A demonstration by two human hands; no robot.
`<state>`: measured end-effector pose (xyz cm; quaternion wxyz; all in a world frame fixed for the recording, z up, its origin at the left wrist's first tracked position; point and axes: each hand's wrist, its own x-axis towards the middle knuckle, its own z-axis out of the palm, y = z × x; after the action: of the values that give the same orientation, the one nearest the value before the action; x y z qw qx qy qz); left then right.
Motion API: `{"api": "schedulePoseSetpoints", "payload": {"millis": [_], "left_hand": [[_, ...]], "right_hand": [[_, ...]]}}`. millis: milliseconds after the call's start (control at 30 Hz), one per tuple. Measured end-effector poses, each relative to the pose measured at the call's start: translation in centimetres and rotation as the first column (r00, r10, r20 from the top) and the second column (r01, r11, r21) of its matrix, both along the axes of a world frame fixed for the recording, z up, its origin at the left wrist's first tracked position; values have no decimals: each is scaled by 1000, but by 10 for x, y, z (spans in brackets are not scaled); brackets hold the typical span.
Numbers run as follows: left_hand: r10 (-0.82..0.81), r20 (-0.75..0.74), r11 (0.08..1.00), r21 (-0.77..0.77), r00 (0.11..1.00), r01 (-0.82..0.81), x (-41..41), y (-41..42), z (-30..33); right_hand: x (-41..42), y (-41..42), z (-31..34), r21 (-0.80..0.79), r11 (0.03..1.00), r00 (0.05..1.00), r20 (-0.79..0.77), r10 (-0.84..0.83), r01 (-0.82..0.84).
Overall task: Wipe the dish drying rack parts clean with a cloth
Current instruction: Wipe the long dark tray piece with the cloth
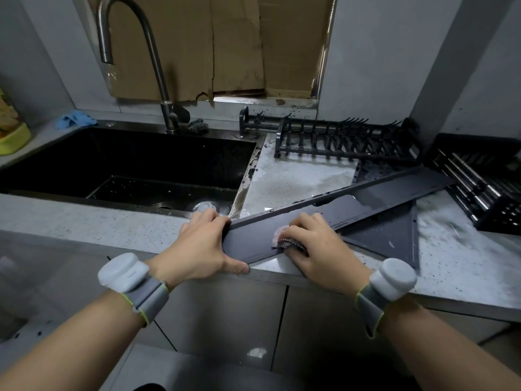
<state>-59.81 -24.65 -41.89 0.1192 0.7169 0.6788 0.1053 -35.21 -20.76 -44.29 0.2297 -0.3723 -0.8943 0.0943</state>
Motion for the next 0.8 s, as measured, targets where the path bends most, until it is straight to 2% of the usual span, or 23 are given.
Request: {"api": "schedulePoseSetpoints", "payload": {"millis": [200,267,400,467,533,600,700,800], "left_hand": [[-9,-1,1000,29,1000,9,-2,-5,2],[-11,-2,1000,22,1000,11,-8,-7,3],[-13,-73,999,-52,997,9,-38,-14,11],[-18,-127,995,-95,992,6,-48,-15,15],[-22,-122,989,-151,992,3,-50,-14,18],[-7,-49,987,-158,999,-1,-41,-12,20],[14,36,998,-55,999,-12,-19,-4,14],[45,60,999,-31,997,-43,-5,4,0]], "right_hand": [[24,28,15,-49,987,982,121,-146,153],[26,30,24,-97,983,980,136,-143,157],[17,22,34,-157,980,985,-103,-135,118],[6,23,35,-176,975,971,-174,-166,135],[-8,23,34,-196,970,971,-163,-177,144],[-25,23,31,-212,968,977,-137,-162,131],[-54,23,24,-194,975,979,-151,-139,109],[-83,23,17,-153,980,977,-156,-148,125]]}}
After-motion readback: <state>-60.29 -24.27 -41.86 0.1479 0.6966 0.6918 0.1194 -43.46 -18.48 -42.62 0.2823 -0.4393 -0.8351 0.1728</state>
